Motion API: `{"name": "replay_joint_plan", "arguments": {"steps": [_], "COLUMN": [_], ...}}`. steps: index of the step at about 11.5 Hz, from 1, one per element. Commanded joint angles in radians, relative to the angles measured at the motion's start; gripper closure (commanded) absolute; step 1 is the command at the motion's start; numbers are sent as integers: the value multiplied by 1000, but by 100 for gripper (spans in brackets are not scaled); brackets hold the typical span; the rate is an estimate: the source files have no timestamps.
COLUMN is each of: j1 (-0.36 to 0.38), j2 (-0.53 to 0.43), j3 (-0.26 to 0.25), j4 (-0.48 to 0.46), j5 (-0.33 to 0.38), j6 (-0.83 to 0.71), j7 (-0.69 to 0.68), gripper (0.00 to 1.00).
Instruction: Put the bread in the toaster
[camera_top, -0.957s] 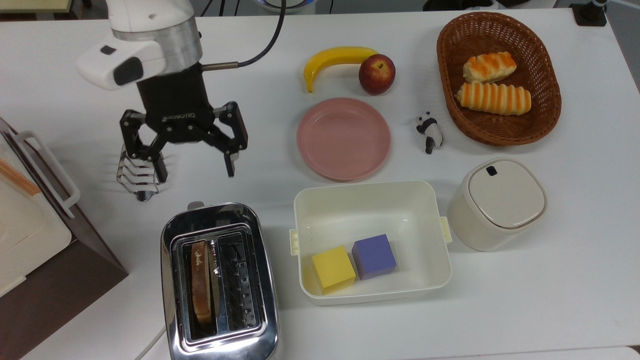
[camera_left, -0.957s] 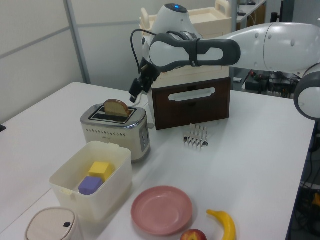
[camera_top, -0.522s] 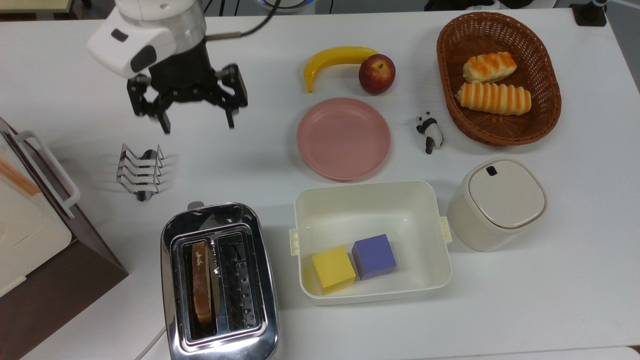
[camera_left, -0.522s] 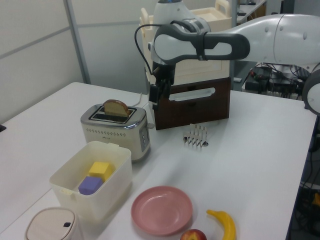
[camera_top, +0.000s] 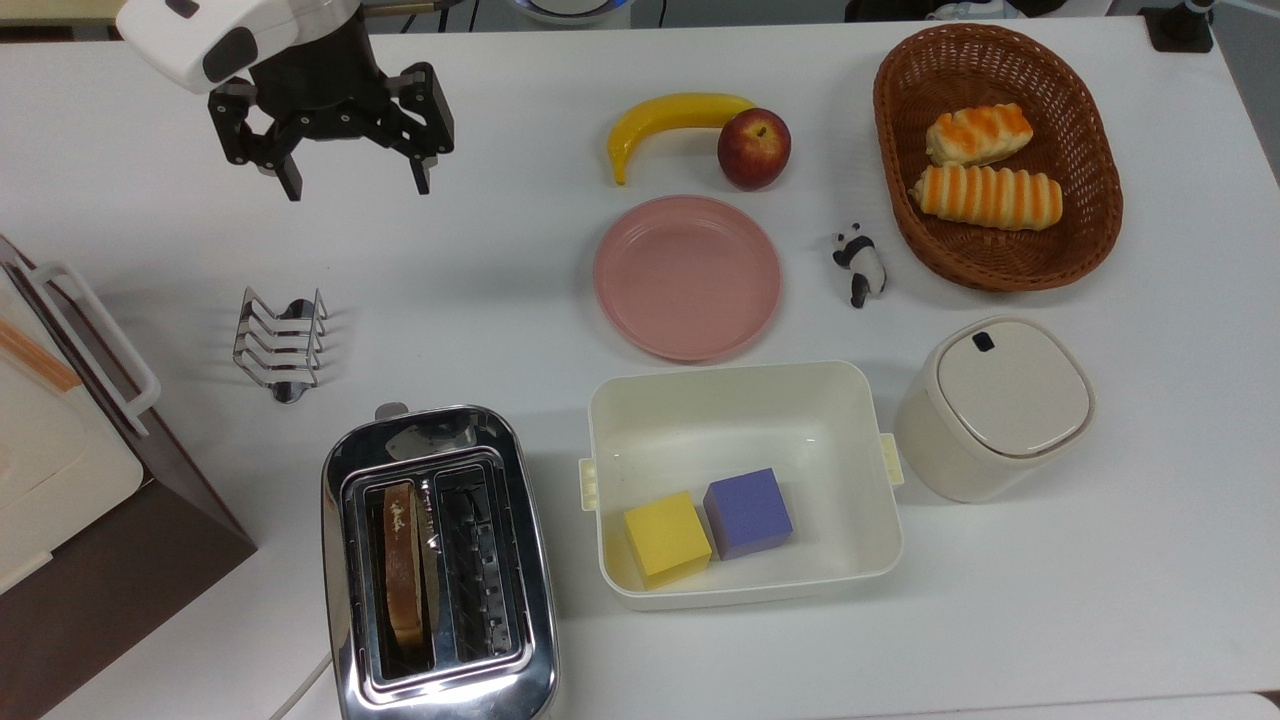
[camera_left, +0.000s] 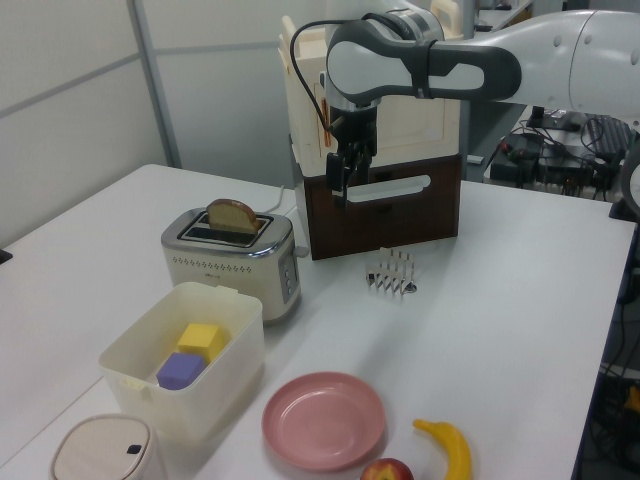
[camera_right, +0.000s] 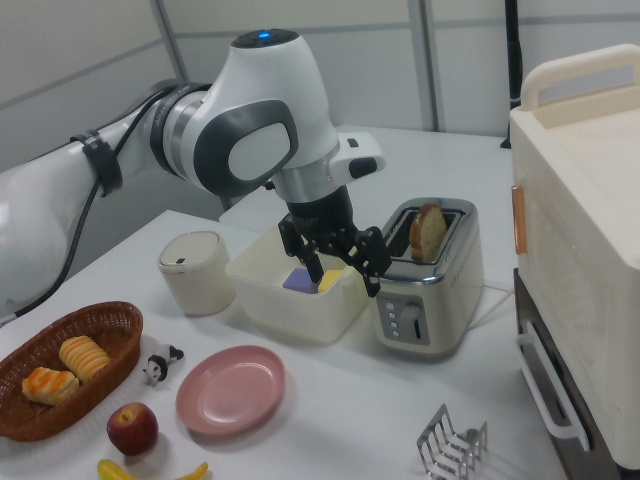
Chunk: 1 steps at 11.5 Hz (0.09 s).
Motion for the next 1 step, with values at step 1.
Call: {"name": "replay_joint_plan", "arguments": {"steps": [1], "j1": [11], "j2": [-37], "j3": [-6], "j4": [-46], "j5": [-13], "j6": [-12], "j7": [8], "gripper": [0]}}
